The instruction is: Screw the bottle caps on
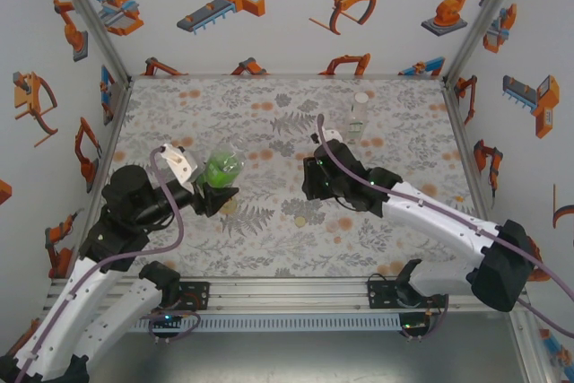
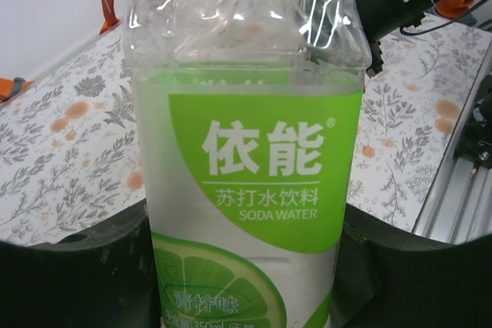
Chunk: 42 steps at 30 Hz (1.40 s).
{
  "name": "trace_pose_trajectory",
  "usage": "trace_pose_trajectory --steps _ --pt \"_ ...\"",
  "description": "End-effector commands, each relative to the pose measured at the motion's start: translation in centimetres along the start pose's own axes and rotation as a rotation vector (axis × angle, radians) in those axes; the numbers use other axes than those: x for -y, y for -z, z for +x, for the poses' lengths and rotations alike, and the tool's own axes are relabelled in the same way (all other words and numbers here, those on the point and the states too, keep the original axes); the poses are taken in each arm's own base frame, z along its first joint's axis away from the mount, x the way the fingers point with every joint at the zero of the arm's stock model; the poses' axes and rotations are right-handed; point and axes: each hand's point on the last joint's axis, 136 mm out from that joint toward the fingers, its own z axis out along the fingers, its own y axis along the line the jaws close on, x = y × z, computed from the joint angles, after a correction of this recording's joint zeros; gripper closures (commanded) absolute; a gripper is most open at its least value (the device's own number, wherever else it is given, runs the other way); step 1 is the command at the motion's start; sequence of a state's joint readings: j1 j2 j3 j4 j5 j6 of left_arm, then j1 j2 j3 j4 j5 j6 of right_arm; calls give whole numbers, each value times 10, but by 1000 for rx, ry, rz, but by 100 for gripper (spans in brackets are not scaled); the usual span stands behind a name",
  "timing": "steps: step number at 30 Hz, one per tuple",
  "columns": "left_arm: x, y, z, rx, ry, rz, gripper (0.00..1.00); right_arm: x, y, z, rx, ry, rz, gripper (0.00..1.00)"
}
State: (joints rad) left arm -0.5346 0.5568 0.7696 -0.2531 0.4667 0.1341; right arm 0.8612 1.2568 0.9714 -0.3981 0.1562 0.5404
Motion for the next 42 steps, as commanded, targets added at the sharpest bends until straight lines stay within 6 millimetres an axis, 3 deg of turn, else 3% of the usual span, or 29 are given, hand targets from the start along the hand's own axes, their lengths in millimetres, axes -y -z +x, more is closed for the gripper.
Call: trace_pose_trajectory --steps 1,14,37,42 --pt "8 6 1 18 -51 28 100 7 -6 17 -56 -27 53 56" --pt "8 20 3 49 -119 -19 100 -14 -35 47 -176 30 42 54" --pt "2 14 6 31 -99 -22 98 -14 -67 77 -305 54 124 55" --pt "1 14 7 22 -96 -23 98 -1 -65 82 -324 66 184 55"
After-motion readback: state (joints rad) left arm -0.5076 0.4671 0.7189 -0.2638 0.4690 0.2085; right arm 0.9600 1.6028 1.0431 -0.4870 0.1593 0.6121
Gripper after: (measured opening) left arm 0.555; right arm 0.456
